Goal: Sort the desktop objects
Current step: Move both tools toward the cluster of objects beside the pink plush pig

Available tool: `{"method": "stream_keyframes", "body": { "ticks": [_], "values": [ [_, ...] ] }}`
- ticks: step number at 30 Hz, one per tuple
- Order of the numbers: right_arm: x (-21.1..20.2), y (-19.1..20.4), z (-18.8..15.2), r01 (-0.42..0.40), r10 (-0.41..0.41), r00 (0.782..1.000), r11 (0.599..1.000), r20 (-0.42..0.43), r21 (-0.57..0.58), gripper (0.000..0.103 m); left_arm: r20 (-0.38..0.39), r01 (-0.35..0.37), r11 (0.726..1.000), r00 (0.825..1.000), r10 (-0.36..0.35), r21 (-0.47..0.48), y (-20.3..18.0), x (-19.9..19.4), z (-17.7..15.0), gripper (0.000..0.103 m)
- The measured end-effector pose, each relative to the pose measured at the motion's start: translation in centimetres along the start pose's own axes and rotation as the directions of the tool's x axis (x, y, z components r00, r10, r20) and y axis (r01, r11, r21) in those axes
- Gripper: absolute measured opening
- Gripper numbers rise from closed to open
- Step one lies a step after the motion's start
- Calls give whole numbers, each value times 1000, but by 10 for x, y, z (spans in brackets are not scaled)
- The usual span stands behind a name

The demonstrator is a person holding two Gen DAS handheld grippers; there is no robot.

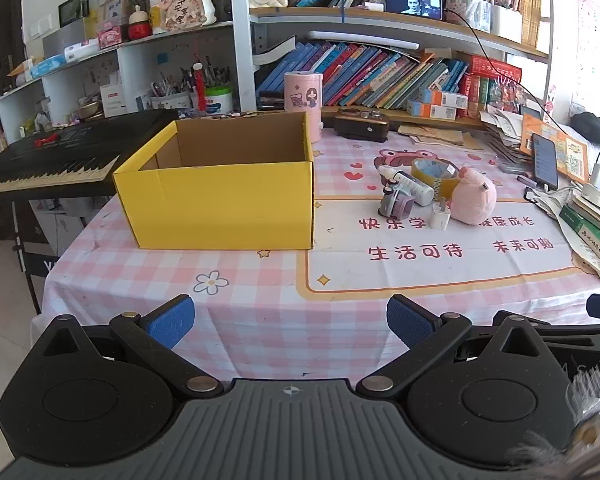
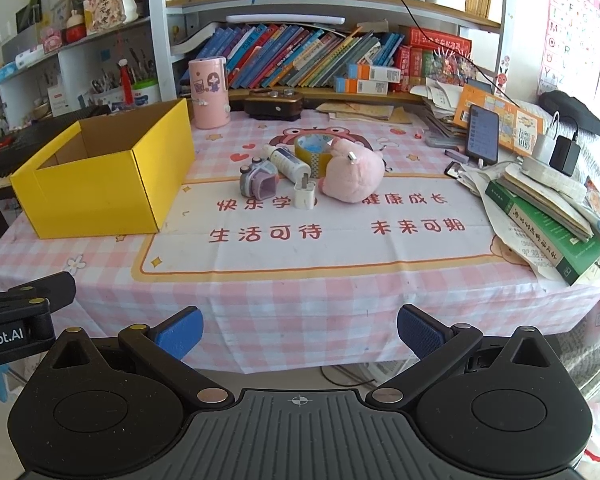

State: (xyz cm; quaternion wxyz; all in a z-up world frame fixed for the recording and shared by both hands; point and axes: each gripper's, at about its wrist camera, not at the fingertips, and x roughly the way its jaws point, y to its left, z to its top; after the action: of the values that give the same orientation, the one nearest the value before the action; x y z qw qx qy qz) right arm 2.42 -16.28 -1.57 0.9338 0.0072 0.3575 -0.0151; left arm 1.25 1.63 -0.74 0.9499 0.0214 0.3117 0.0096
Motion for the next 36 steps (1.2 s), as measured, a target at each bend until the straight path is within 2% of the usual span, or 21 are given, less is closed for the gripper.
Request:
{"method": "stream_keyframes", "body": {
  "ticks": [22,31,36],
  "values": [
    [3,-2,2,8,-8,1000,1000,2,14,103,-33,28,999,999,-27,24,-3,3,4,103],
    [5,3,4,-4,4,1000,1000,4,16,103,-19,69,997,997,-68,24,3,2,5,103],
    [7,5,4,-7,7,1000,1000,3,7,103,-24,55,998,998,-54,28,4,3,6,103]
  ]
}}
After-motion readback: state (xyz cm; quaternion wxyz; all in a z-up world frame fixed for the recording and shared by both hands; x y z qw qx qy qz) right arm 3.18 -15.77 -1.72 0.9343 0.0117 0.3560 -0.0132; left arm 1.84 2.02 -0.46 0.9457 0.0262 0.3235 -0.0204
